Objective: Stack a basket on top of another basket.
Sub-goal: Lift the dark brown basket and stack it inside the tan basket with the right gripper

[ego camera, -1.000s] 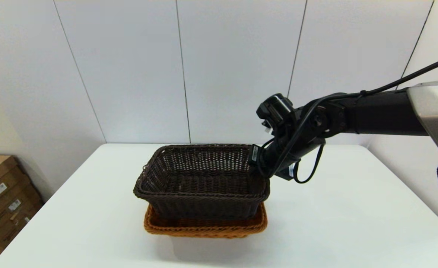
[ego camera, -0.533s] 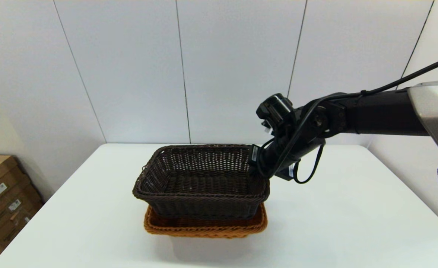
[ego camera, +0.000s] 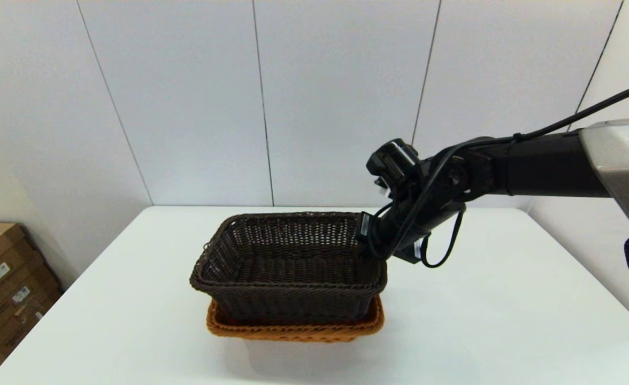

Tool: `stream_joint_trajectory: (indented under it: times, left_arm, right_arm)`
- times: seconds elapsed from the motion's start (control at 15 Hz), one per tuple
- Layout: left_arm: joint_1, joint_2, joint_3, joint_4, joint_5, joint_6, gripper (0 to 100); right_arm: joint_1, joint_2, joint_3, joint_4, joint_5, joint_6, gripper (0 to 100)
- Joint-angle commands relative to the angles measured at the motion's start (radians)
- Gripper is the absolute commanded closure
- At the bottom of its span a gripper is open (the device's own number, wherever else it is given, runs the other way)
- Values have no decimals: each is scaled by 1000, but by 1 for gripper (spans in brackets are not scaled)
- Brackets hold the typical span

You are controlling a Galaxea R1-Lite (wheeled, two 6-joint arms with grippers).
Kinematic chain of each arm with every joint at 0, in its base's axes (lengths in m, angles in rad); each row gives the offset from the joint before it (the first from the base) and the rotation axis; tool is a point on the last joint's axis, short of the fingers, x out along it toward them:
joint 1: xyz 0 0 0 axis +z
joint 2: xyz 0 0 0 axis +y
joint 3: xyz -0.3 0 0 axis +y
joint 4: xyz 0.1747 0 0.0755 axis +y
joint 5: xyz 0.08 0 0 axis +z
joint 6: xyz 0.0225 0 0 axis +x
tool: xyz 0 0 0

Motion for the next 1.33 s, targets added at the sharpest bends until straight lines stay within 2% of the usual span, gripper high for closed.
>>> stream_joint_trajectory:
  times: [0.07, 0.53, 0.6, 0.93, 1.13, 1.33]
  left_arm:
    - [0, 1, 0, 1, 0, 1, 0]
    - [0, 1, 0, 1, 0, 1, 0]
    - [0, 1, 0, 1, 0, 1, 0]
    - [0, 1, 0, 1, 0, 1, 0]
    - [0, 1, 0, 1, 0, 1, 0]
    - [0, 1, 0, 1, 0, 1, 0]
  right_arm:
    - [-1, 11, 1, 2, 3, 6, 100]
    - [-3, 16, 0, -1, 3, -6, 100]
    - [-3, 16, 0, -1, 3, -6, 0]
    - [-12, 16, -4, -1, 3, -5, 0]
    - [-47, -10, -19, -1, 5, -19, 0]
    - [-116, -124, -20, 5, -3, -128, 0]
